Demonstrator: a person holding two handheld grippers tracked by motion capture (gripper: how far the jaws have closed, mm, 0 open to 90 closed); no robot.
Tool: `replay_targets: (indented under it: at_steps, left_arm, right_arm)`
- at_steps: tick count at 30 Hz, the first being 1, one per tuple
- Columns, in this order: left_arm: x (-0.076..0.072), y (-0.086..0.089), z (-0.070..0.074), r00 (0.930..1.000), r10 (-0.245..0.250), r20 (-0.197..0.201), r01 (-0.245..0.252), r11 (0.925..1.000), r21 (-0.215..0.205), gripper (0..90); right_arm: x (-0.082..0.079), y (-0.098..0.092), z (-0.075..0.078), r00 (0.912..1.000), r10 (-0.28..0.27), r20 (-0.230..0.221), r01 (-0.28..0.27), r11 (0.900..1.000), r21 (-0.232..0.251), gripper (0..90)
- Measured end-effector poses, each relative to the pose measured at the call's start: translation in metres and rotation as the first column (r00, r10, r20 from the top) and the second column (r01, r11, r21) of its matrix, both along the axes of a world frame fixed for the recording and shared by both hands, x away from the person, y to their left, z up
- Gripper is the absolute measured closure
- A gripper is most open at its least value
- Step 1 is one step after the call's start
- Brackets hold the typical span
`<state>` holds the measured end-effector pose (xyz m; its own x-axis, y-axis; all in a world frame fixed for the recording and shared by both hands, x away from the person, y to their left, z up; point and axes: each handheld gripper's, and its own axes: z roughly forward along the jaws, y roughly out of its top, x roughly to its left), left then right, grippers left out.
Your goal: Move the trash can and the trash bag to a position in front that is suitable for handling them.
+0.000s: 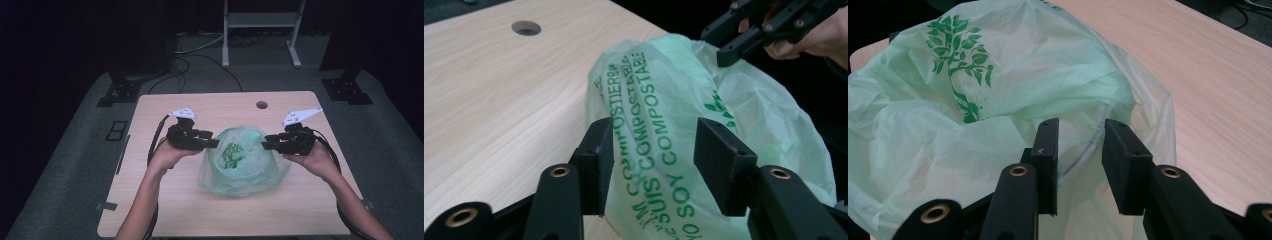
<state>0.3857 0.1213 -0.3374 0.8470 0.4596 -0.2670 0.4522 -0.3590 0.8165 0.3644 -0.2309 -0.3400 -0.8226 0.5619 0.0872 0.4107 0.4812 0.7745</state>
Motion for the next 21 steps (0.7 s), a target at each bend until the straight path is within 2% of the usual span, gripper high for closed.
replay_targets:
  at_steps: [2,6,9,11,13,15,17,21]
  left_arm:
    - [0.002,0.007,-0.001,0.9997,0.023,-0.008,-0.023,0.9997,-0.013,50.3]
    - [0.002,0.016,-0.007,0.9995,0.025,-0.02,-0.025,0.9997,0.007,50.9]
    - [0.0,0.019,-0.013,0.9994,-0.01,-0.033,0.011,0.9997,0.023,50.5]
    - [-0.001,0.019,-0.018,0.9969,-0.06,-0.05,0.062,0.9977,0.028,48.2]
    - [-0.002,0.018,-0.022,0.9944,-0.088,-0.058,0.091,0.9949,0.043,48.3]
    - [-0.002,0.017,-0.025,0.9914,-0.12,-0.053,0.123,0.9909,0.056,51.6]
    - [-0.003,0.015,-0.026,0.9878,-0.151,-0.04,0.154,0.9852,0.077,58.6]
    - [-0.006,0.011,-0.026,0.9817,-0.19,-0.016,0.191,0.9781,0.083,78.1]
  right_arm:
    - [-0.001,0.0,0.0,1.0,0.004,0.002,-0.004,1.0,0.001,68.7]
    - [-0.002,-0.001,0.0,0.9999,0.011,0.001,-0.011,1.0,-0.001,68.9]
    - [-0.002,-0.001,0.0,0.9999,0.011,0.003,-0.011,1.0,-0.006,68.9]
    - [-0.002,0.0,0.0,0.9999,0.012,0.006,-0.012,1.0,-0.007,68.9]
    - [-0.002,0.0,0.0,0.9999,0.012,0.006,-0.012,1.0,-0.006,68.8]
    - [-0.002,0.0,0.0,0.9999,0.013,0.009,-0.013,1.0,-0.007,68.4]
    - [-0.002,0.0,0.0,0.9998,0.017,0.009,-0.016,1.0,-0.005,68.0]
    - [-0.002,-0.001,-0.001,0.9998,0.02,0.007,-0.02,1.0,-0.006,67.3]
